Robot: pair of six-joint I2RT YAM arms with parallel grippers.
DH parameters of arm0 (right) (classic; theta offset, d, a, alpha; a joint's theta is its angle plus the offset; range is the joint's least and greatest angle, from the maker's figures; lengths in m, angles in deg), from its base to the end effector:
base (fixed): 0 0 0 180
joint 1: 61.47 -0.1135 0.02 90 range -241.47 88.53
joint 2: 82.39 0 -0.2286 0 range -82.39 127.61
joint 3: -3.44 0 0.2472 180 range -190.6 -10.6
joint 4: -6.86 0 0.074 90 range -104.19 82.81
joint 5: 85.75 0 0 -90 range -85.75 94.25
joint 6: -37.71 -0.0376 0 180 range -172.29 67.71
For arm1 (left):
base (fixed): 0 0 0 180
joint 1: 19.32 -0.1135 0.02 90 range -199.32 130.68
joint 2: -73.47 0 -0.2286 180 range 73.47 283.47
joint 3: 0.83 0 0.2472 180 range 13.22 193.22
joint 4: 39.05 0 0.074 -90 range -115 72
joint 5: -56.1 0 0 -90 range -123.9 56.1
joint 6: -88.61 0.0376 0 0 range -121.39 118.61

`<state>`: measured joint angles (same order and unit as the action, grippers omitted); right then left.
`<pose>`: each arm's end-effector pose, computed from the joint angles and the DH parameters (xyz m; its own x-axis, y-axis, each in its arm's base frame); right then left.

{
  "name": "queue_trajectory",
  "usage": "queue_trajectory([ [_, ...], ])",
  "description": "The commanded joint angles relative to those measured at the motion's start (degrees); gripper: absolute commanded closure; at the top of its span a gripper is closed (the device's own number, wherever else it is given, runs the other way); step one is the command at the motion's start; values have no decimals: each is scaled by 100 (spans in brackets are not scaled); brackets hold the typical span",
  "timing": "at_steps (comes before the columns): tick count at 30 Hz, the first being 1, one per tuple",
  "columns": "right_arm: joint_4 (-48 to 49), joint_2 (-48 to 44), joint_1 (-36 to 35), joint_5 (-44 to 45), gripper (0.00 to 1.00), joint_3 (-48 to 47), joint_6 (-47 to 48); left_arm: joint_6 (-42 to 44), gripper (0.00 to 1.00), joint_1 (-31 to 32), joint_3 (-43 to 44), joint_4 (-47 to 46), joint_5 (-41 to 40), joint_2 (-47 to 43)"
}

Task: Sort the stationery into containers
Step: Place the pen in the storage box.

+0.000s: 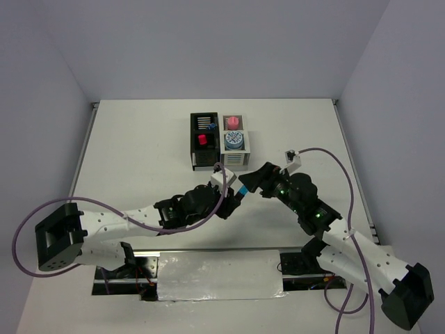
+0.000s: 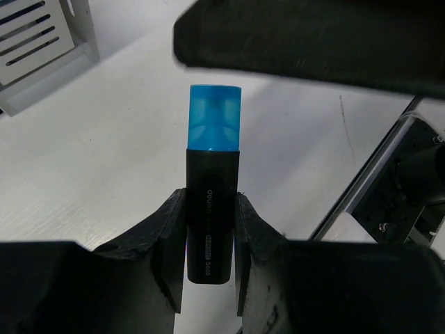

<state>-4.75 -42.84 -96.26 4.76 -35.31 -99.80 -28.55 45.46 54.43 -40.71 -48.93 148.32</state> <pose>0.1644 0.1138 0.2316 -0.5347 0.5264 -0.6611 -0.2504 0.6485 0.7189 0.1358 -0.2655 0.2173 -0.4676 -0.0419 -0.8830 0.6240 0.6919 -0.3633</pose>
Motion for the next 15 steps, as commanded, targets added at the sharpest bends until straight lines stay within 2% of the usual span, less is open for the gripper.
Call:
queue_trajectory([
  [1,757,254,-370,-60,8,45,-110,61,100,27,-96,-627,123,-278],
  [6,925,518,-880,273,13,80,-355,96,100,27,-17,-574,61,-383],
  [8,969,615,-994,396,19,89,-435,97,100,27,-25,-583,26,-427],
  [9,969,676,-1021,414,29,80,-470,97,100,27,-25,-592,44,-445],
  [11,1066,712,-1056,406,41,124,-496,97,100,27,-26,-566,35,-480],
  [12,1127,738,-1057,371,54,133,-505,105,100,27,-25,-548,35,-471],
  [13,1206,738,-1065,362,86,142,-514,97,96,27,-17,-513,-9,-480],
  [14,1206,747,-1083,370,96,124,-531,88,91,27,-8,-486,-44,-489],
  [15,1189,756,-1092,379,100,107,-523,70,82,27,1,-399,-88,-489],
])
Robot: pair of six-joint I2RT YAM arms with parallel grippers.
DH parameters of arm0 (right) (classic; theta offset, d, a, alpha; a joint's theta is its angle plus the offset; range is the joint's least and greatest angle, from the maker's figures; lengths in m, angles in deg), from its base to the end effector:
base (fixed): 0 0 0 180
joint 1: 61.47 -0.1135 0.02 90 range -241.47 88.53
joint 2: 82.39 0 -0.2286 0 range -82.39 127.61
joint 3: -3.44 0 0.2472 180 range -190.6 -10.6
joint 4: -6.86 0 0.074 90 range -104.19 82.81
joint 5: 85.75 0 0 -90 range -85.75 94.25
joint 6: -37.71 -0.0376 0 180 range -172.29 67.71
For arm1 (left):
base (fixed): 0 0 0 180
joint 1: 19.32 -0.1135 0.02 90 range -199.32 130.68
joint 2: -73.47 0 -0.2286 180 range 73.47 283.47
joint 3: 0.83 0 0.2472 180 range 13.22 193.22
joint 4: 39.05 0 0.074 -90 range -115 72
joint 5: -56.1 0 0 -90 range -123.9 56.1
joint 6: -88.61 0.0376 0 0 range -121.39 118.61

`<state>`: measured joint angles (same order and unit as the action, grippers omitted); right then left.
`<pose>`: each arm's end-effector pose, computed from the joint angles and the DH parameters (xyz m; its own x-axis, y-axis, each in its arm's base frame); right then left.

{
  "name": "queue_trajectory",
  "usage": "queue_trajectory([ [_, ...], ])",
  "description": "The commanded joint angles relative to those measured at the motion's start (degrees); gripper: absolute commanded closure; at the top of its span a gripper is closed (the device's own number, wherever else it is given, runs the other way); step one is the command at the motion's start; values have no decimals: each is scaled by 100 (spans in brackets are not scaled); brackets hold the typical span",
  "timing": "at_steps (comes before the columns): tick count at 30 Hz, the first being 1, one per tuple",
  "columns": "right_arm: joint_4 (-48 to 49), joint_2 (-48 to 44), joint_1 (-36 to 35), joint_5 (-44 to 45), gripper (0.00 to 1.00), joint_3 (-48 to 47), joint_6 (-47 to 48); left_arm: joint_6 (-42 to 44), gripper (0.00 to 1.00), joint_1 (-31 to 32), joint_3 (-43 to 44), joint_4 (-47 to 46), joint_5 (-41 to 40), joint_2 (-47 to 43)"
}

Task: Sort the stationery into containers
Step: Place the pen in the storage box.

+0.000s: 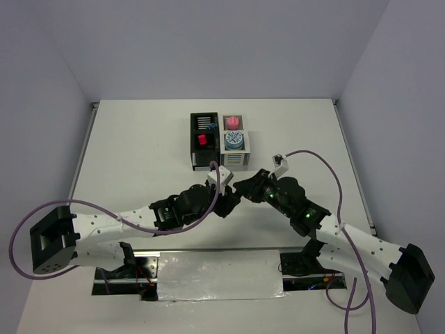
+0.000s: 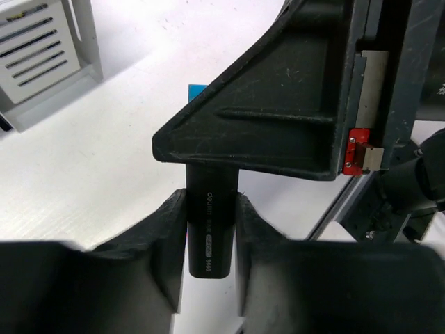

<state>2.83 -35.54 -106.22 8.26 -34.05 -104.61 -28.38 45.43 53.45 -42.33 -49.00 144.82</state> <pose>0.1553 0.1502 0.2143 -0.6181 0.4989 -0.6075 -0.2696 0.5913 0.7600 0.1327 -0.2584 0.2312 -0.4379 -0.0986 -0.8936 0.6358 0.6687 -0.3854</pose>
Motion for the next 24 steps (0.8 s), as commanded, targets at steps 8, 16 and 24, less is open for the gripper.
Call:
queue_trajectory([
  [8,589,437,-104,600,100,-546,563,-717,1,29,1012,2289,-1527,-350],
  [16,755,2230,-43,1014,100,-2881,2672,-1985,1,38,1935,6297,-2542,-1966],
  [24,1204,4463,-25,1409,100,-4659,4273,-1267,1,46,2061,7297,-3228,-3073],
])
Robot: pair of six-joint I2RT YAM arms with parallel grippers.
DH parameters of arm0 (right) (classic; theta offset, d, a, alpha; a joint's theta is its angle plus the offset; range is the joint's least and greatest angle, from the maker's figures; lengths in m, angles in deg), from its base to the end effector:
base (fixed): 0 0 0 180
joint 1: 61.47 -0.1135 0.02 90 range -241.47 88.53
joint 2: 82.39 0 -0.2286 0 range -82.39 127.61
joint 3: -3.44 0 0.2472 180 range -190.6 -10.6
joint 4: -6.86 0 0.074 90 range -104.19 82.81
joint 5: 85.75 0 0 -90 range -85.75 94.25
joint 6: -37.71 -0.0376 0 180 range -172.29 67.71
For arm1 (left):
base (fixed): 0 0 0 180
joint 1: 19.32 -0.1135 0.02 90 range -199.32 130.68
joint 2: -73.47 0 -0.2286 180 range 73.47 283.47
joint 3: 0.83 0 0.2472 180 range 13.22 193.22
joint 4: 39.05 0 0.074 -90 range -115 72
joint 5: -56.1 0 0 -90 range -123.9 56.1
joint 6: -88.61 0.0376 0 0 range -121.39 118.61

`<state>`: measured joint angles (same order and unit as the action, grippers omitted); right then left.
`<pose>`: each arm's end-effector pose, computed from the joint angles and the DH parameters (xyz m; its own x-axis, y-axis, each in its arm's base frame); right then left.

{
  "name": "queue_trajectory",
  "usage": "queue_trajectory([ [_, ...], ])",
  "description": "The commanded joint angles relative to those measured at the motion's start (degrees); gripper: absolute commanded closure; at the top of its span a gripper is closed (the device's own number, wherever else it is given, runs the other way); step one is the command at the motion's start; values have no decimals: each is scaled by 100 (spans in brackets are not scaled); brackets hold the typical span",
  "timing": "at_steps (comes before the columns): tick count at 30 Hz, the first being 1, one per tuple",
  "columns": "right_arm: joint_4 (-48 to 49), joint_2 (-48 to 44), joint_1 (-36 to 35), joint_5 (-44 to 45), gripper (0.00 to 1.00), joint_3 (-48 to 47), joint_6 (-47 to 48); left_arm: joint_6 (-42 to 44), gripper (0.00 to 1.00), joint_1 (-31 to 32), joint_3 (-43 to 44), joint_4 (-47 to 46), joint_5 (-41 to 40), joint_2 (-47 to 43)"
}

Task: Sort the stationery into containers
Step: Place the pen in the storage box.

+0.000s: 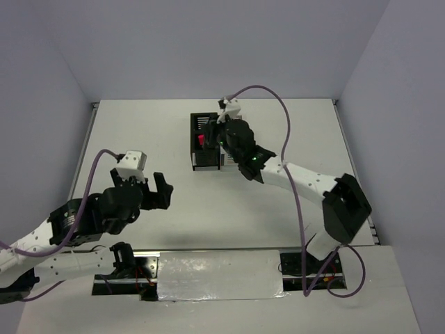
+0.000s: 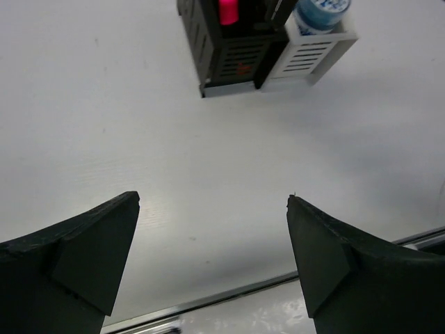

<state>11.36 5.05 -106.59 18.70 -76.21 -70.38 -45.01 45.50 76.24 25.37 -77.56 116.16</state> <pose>0.2642 0.2520 0.3020 -0.1970 0.2283 -0.9535 -0.4726 0.8300 0.2964 0.0846 -0.1189 0.3574 -0.4304 -0.2575 -0.8651 0.1429 0.9269 -0.3470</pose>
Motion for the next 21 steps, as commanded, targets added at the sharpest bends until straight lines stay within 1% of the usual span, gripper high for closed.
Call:
queue_trajectory([
  [1,369,719,12,426,100,-575,964,685,1,40,-386,353,-345,-357],
  [2,404,852,12,487,100,-829,1165,775,1,31,-718,-41,-284,-663],
  [4,413,1257,12,514,100,-1076,1394,986,1,22,-940,-386,-100,-911],
  [5,387,1371,12,558,100,-1304,1439,1013,1,22,-950,-457,-3,-1052],
  [7,299,1697,12,593,100,-1507,1536,943,1,5,-1002,-414,-63,-1184],
  [11,307,2040,12,628,100,-1719,1580,942,1,5,-1082,-483,32,-1150],
  [14,457,2146,12,611,96,-1623,1563,1109,1,13,-1091,-563,217,-974],
  [15,466,2172,12,602,91,-1622,1554,1118,1,5,-1082,-563,252,-930],
  [17,483,2216,12,576,84,-1587,1554,1162,1,5,-1064,-563,323,-798],
  [19,501,2216,12,532,63,-1552,1545,1171,1,5,-1055,-563,358,-772],
  [20,536,2164,12,506,51,-1465,1545,1154,1,5,-1055,-555,341,-789],
  [21,597,2120,12,462,32,-1412,1519,1136,1,5,-1047,-537,314,-815],
])
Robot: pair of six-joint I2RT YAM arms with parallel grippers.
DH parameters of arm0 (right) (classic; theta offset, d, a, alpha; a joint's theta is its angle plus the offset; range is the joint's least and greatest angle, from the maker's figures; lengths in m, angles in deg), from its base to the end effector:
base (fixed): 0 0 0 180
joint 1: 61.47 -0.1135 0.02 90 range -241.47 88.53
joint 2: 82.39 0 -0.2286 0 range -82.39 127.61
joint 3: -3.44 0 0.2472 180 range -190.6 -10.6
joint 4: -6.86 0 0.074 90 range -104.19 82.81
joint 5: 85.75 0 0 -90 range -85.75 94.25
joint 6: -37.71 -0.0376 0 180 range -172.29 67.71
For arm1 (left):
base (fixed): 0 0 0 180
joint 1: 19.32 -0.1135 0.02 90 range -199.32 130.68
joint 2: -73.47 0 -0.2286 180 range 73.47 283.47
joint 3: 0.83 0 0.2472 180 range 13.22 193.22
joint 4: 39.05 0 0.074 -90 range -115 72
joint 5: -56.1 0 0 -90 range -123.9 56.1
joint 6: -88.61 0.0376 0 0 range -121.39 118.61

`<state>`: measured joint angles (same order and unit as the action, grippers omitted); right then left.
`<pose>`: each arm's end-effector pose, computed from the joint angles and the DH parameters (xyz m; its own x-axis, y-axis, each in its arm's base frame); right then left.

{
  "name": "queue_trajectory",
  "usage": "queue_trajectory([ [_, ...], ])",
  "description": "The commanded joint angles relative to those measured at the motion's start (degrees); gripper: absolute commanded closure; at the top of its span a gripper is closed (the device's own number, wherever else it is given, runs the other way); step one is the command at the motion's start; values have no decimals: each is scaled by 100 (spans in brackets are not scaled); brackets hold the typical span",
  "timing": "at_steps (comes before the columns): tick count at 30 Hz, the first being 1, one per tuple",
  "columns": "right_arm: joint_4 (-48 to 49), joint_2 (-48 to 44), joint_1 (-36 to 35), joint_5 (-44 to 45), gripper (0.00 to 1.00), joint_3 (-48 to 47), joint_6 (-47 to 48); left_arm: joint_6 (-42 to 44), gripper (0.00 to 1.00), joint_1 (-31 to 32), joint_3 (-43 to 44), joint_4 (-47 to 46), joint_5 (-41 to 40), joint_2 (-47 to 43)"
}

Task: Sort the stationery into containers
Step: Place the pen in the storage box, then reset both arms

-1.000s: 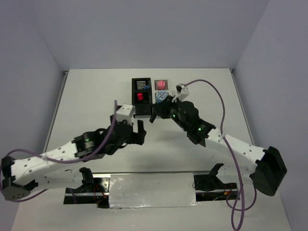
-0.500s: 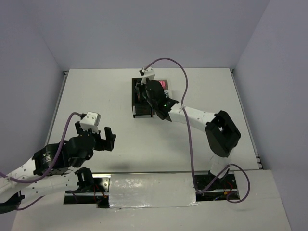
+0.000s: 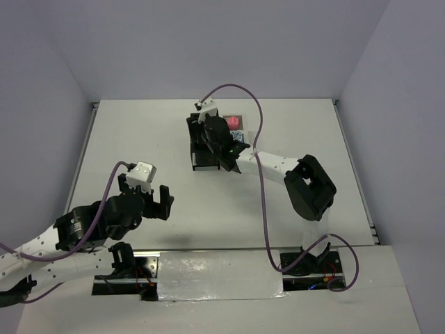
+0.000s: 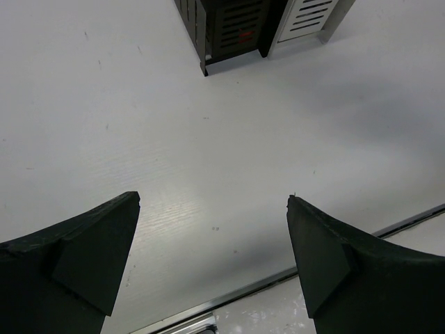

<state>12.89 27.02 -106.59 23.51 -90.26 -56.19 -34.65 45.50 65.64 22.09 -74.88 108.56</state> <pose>0.3206 0.3044 0.2438 -0.1483 -0.0579 -0.9873 -0.4304 0.9026 0.0117 0.0788 -0.1098 0.3228 -0.4184 -0.0831 -0.9044 0.2529 0.9458 -0.2039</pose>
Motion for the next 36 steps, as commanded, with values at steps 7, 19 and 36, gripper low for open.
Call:
queue_trajectory([
  [7,401,-630,12,-55,11,319,4,-58,1,5,-4,-95,-191,-397],
  [19,-3006,-4870,-84,937,7,1706,-1191,-1615,1,-1347,339,1206,-1686,-345],
  [36,-7492,-8716,-93,1580,4,1919,-2212,-630,1,-2333,5,196,-808,-1285],
])
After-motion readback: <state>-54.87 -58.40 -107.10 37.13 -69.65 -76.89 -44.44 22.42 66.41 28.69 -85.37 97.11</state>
